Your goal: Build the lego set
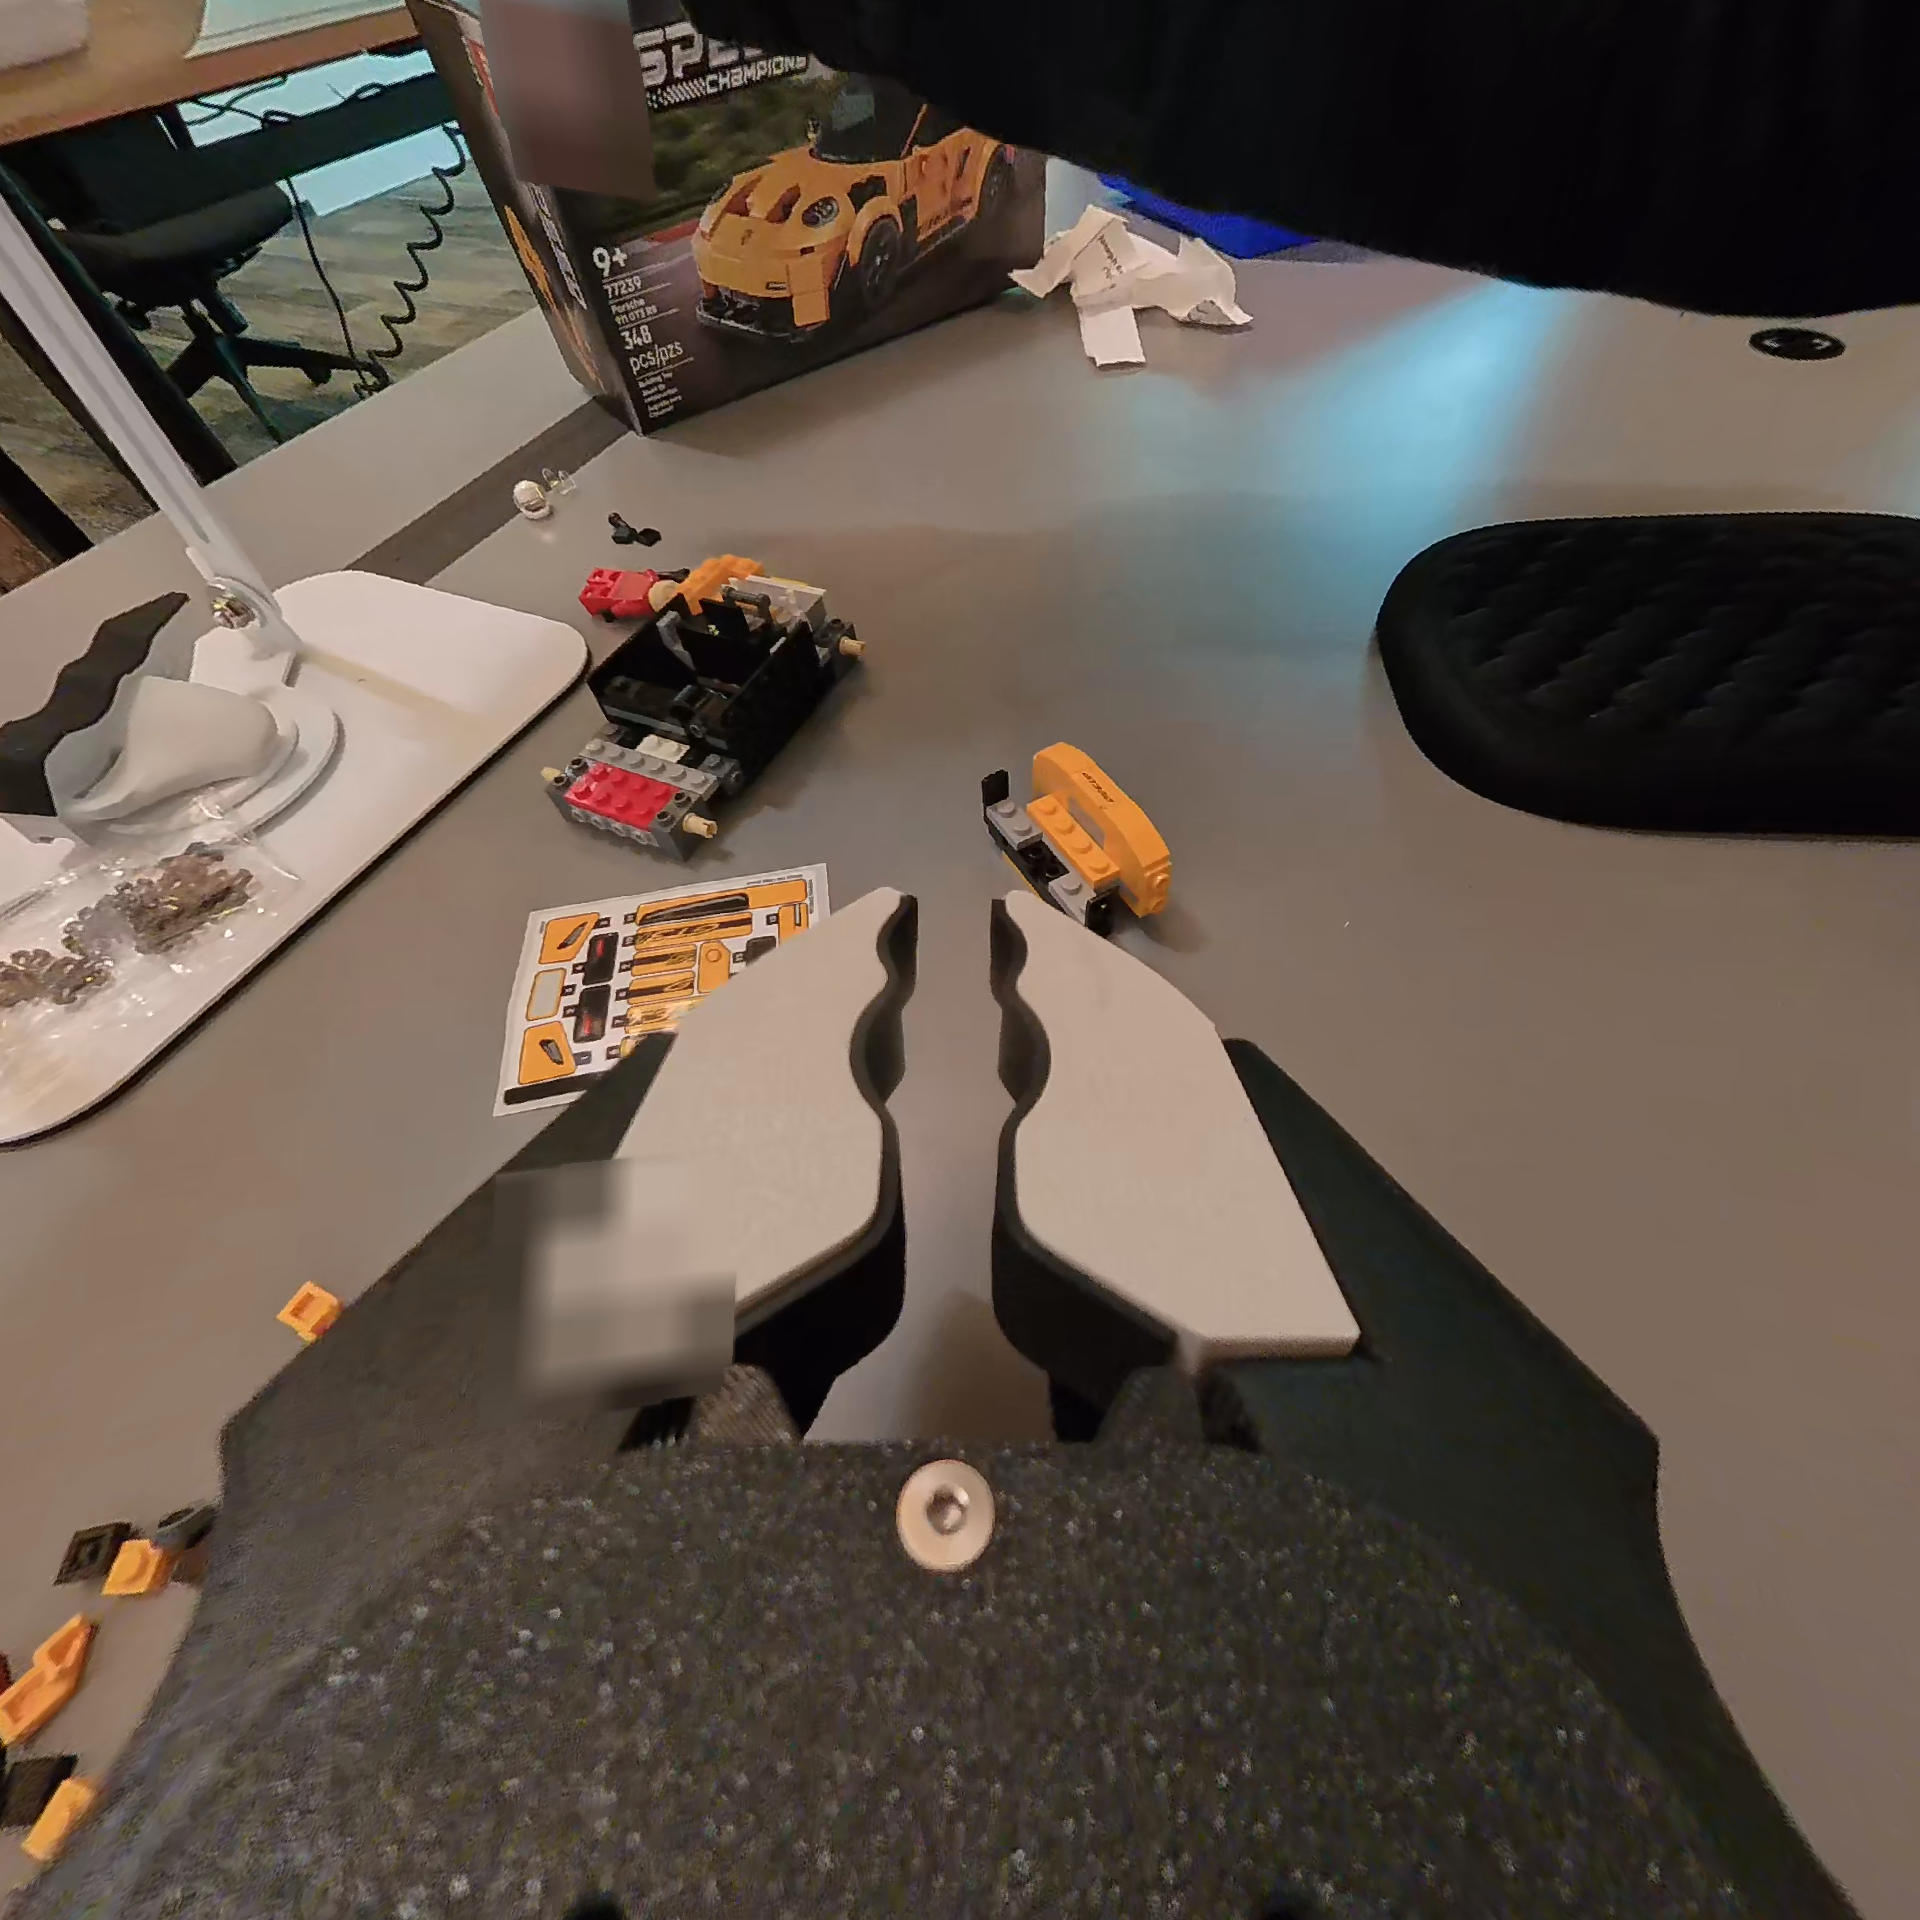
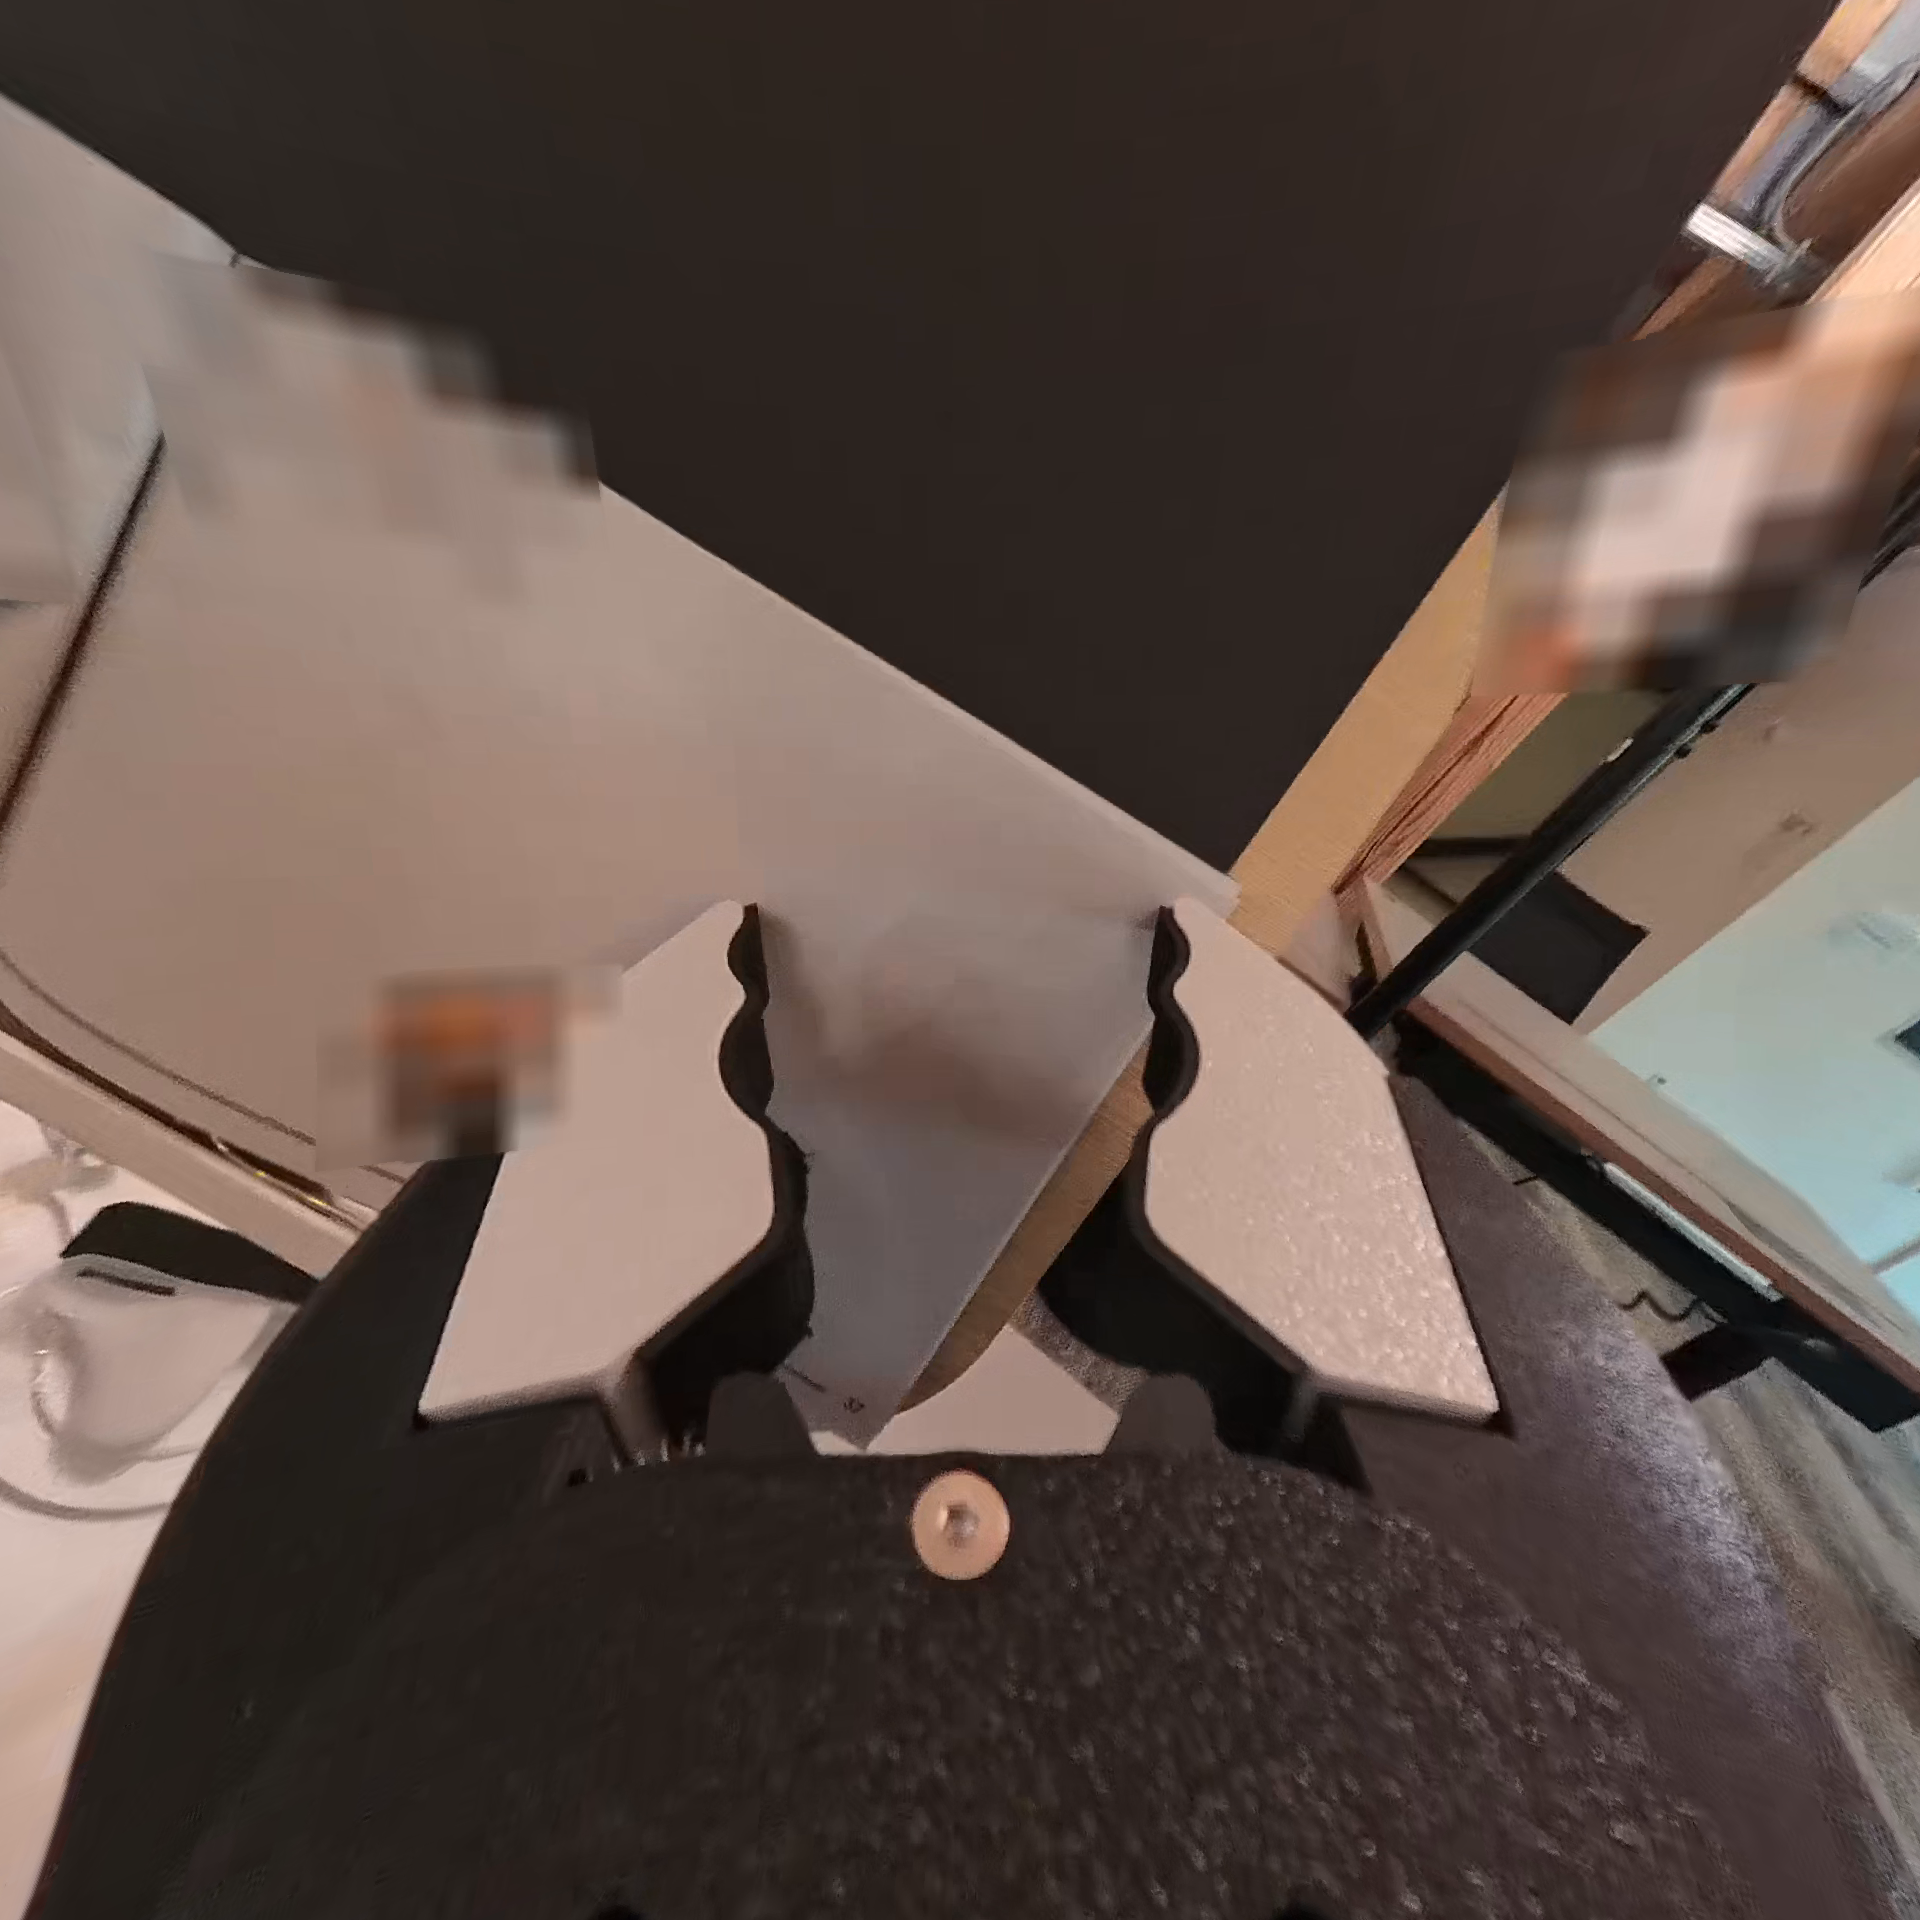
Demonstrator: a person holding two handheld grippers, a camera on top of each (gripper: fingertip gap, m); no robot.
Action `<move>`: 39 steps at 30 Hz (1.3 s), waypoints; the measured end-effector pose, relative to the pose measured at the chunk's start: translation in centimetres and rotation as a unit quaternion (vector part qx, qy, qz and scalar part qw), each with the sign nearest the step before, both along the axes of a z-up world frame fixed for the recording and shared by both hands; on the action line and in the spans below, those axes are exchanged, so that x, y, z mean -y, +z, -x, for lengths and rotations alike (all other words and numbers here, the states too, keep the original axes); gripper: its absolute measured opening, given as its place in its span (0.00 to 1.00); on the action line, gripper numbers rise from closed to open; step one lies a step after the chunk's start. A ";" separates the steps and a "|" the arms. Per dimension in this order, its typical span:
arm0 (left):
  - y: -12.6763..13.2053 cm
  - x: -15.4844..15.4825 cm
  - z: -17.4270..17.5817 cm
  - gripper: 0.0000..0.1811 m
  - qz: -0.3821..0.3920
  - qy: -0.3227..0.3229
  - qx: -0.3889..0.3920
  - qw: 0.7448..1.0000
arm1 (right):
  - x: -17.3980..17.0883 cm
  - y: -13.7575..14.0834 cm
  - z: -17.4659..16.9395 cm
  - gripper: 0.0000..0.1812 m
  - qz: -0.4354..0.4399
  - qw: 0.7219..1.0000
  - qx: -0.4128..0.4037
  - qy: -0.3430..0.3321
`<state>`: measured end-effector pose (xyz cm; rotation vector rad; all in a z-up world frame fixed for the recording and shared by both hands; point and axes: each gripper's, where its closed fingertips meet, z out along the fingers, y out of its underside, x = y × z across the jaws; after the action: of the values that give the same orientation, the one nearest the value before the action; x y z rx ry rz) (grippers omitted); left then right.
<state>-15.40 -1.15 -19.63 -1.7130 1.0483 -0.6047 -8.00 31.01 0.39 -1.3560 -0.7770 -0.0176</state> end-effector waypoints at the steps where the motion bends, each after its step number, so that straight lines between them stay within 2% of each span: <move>1: 0.0 0.0 0.0 0.07 -0.001 0.000 -0.001 1.000 | -0.1 0.0 0.1 0.39 -0.004 1.000 0.000 0.000; 4: 0.0 0.0 0.0 0.07 0.001 -0.001 0.001 1.000 | -0.2 -0.1 0.2 0.36 0.002 1.000 -0.009 0.004; 9: 0.0 0.2 -0.1 0.07 0.001 -0.004 0.000 1.000 | -0.1 -0.5 0.4 0.19 0.007 1.000 -0.004 0.010; 15: -0.1 0.2 -0.1 0.07 0.004 -0.005 0.000 1.000 | 0.1 -0.7 0.8 0.08 0.006 1.000 0.002 0.015; 17: -0.1 0.2 -0.1 0.07 0.003 -0.005 -0.001 1.000 | 0.1 -0.3 0.5 0.11 0.002 1.000 -0.003 0.009; 19: -0.1 0.2 0.0 0.07 0.004 -0.004 -0.001 1.000 | 0.0 0.7 -0.1 0.31 -0.015 1.000 -0.019 0.000; 20: -0.1 0.2 0.0 0.07 0.004 -0.005 0.000 1.000 | -0.1 0.9 -0.2 0.37 -0.009 1.000 -0.025 0.000; 23: -0.1 0.2 -0.1 0.07 0.005 -0.006 -0.002 1.000 | -0.8 0.4 0.0 0.37 0.009 0.999 -0.031 0.007; 25: -0.1 0.2 -0.1 0.07 0.005 -0.006 -0.002 1.000 | -0.8 0.3 0.1 0.34 0.012 0.999 -0.028 0.009; 35: -0.1 0.3 -0.1 0.07 0.007 -0.010 -0.002 1.000 | -0.6 -0.9 1.3 0.00 0.032 0.999 -0.016 0.030; 39: -0.1 0.3 -0.1 0.07 0.007 -0.010 -0.002 1.000 | -0.4 0.3 0.5 0.00 0.004 1.000 -0.028 0.011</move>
<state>-15.27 -1.49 -19.76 -1.7183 1.0668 -0.6236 -8.49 31.39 0.66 -1.3491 -0.7457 0.0404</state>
